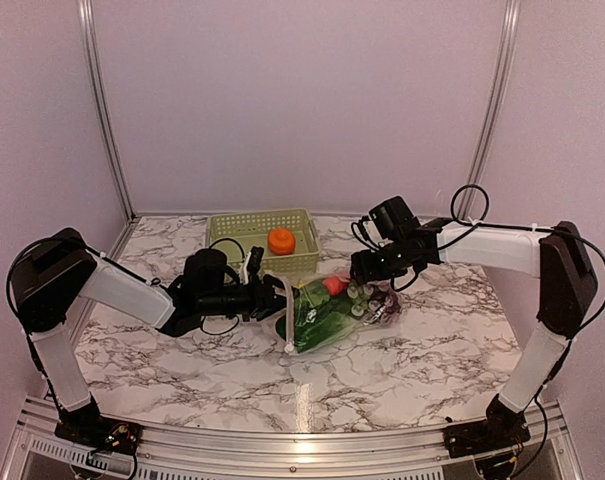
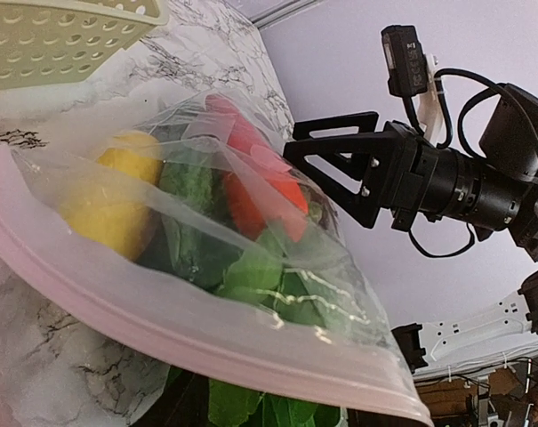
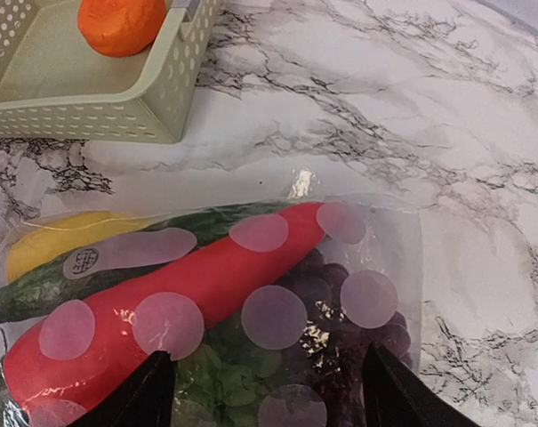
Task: Open the zip-top bag and remove the fake food
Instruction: Pick up the fake vegetable from the zipper food storage bag.
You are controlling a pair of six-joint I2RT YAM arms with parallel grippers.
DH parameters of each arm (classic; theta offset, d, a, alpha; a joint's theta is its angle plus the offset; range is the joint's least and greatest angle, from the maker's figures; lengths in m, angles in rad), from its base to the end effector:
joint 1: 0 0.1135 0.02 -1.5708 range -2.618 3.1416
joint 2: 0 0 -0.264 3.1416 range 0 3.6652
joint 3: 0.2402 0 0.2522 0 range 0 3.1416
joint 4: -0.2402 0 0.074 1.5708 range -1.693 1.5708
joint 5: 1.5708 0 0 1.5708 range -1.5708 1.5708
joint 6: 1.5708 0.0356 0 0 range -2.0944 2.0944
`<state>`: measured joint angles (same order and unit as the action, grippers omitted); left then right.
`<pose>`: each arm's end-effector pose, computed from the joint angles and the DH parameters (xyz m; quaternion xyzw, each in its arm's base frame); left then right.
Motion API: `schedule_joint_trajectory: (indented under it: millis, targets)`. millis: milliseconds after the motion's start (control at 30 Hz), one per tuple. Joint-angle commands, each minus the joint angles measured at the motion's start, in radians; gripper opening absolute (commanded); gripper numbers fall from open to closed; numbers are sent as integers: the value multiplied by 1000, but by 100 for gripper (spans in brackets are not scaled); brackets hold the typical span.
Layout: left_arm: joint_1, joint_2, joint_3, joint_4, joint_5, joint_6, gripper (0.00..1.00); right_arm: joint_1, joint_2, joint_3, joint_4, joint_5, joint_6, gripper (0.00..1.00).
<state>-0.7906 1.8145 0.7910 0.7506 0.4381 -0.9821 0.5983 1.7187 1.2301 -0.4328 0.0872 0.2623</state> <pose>0.2458 -0.2699 0.1631 0.0564 0.7867 -0.5665 0.2388 0.3071 0.2056 0.2254 -0.1446 0.9358 0.0954 0.3069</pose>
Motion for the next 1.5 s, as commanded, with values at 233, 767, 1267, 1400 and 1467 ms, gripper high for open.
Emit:
schedule_joint_trajectory:
  millis: [233,767,1267,1400,1467]
  targets:
    - [-6,67,82,-13,42,15,51,11,16,-22,37,6,34,70]
    - [-3,39,130,-182,-14,101,6,11,15,-60,82,16,48,70]
    - [12,-69,81,-270,-80,163,0,11,5,-70,98,39,58,71]
    - [18,-97,59,-296,-100,179,0,10,3,-70,94,49,59,70]
    - [22,-116,44,-311,-111,187,0,9,1,-70,93,51,61,70]
